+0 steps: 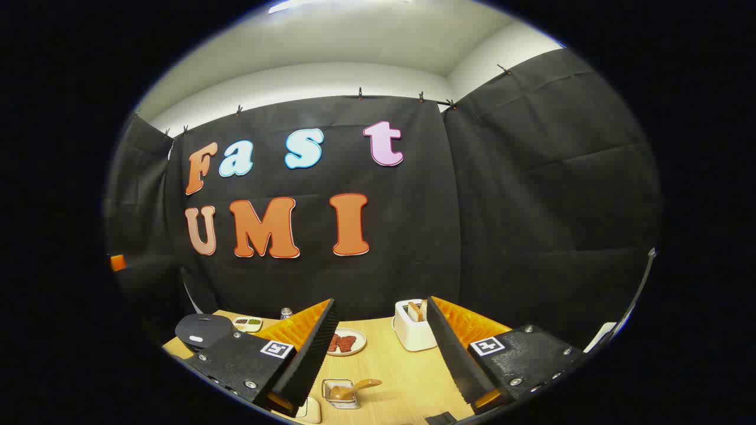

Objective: Close the left gripper, press the button to open the rice cooker; take a wooden spoon from the chopstick holder with the right hand, scoop a spoonful of rice and pour it into the rice cooker, then put the wooden spoon back into the chopstick holder.

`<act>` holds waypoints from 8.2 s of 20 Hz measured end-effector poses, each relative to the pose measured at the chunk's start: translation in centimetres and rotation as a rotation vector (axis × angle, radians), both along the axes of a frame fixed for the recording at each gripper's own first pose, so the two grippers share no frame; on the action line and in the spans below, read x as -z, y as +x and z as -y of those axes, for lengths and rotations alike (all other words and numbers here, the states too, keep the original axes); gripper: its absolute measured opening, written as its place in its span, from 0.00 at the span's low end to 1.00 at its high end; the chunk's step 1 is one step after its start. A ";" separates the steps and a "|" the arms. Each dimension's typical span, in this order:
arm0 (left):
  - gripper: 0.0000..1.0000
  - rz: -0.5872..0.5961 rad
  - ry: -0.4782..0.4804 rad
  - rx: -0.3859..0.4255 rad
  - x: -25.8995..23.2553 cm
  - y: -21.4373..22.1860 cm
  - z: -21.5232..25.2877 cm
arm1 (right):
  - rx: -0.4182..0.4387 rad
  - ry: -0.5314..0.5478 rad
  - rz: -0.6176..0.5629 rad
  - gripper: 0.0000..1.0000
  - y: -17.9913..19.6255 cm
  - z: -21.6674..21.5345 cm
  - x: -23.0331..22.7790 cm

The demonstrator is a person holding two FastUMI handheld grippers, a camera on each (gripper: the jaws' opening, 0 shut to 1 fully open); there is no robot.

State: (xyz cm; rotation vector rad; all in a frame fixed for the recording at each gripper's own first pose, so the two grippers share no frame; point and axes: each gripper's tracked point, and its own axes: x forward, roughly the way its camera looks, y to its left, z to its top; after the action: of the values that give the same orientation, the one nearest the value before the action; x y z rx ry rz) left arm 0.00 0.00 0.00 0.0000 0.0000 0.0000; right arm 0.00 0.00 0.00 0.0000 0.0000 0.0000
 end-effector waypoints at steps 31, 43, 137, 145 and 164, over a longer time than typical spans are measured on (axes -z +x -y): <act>0.67 0.037 0.025 0.065 -1.5 2.5 1.6 | 0.025 0.001 -0.021 0.93 0.0 -0.8 1.1; 0.05 -0.057 0.036 0.104 1.4 2.8 1.9 | 0.003 -0.011 -0.043 0.93 0.3 -2.4 1.7; 0.94 0.137 0.174 -0.185 -3.0 3.0 -1.8 | -0.140 0.575 -0.522 0.35 7.2 -5.2 29.2; 1.00 0.091 0.080 -0.179 -1.2 4.3 -1.9 | -0.164 0.577 -0.570 0.16 7.9 -6.2 29.1; 0.96 0.095 0.086 -0.001 -1.8 7.6 -8.9 | -0.109 0.267 -0.278 0.13 2.7 -12.8 14.4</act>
State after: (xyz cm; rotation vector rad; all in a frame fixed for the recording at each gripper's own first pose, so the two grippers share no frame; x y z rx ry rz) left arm 7.56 8.88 1.80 0.0862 -0.0947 0.0011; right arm 2.69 12.80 -14.36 0.2675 0.2780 0.1087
